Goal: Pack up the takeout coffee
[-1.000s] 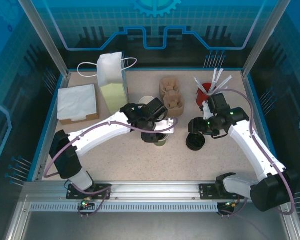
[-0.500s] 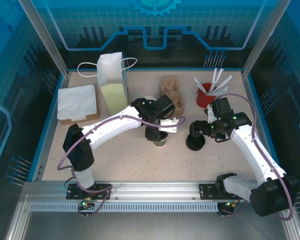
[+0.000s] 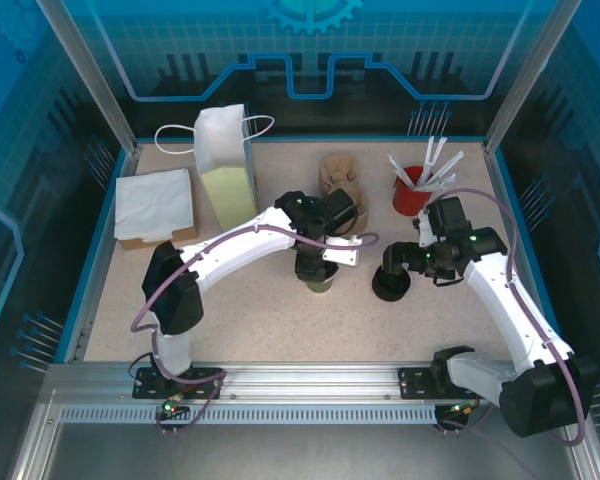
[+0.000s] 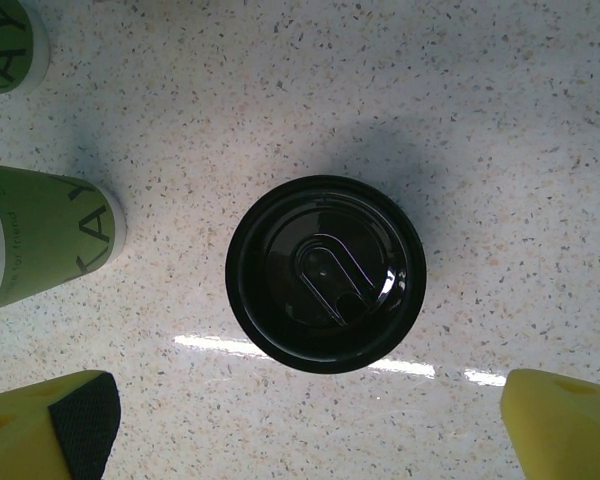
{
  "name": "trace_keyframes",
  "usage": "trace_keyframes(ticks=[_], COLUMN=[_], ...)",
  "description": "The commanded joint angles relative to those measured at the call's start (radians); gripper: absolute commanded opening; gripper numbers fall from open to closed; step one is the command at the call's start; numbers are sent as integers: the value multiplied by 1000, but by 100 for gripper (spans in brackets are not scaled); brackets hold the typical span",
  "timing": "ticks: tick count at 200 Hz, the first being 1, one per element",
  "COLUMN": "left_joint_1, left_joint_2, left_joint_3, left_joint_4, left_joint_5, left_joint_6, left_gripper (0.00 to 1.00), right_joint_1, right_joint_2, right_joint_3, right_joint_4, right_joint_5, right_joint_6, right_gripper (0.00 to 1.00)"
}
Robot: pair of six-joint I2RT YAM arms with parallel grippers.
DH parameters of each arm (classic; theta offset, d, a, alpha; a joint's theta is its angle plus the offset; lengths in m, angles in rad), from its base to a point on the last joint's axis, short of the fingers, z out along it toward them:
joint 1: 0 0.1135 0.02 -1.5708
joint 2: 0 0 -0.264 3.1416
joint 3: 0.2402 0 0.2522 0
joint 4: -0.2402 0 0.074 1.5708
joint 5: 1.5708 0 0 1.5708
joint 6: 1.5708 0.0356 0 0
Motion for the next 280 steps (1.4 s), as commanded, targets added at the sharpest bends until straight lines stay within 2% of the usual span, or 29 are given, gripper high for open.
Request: trace_keyframes(ticks=[1,52,104,194,246,280], left_joint_1=[-8,-8,-9,-4,33,70], left_joint_2=[26,40,55,48,-103,-272], left_joint_3=[34,47,54,63,42,-70], left_joint_4=[-49,-50,-46,-55,27,140], left_joint_5=[6,15,31,34,120,193], left_joint_6=[24,21,15,4,-71,-202], left_gripper=[72,73,81,83,88,91], right_joint_1=[-20,-28,-32,-37,-38,-22], right_joint_2=[-18,-23,-27,-32,-58,-39], right_joint_3=[-14,-16,-16,-20,-29,-32], right_joint_4=[-9,-7,-10,-7,70,134], right_joint_5=[5,-2,-7,-25,-170,-270], right_joint_6=[-19,-22,-27,-24,-10,32], right_gripper=[100,100,100,100,100,92])
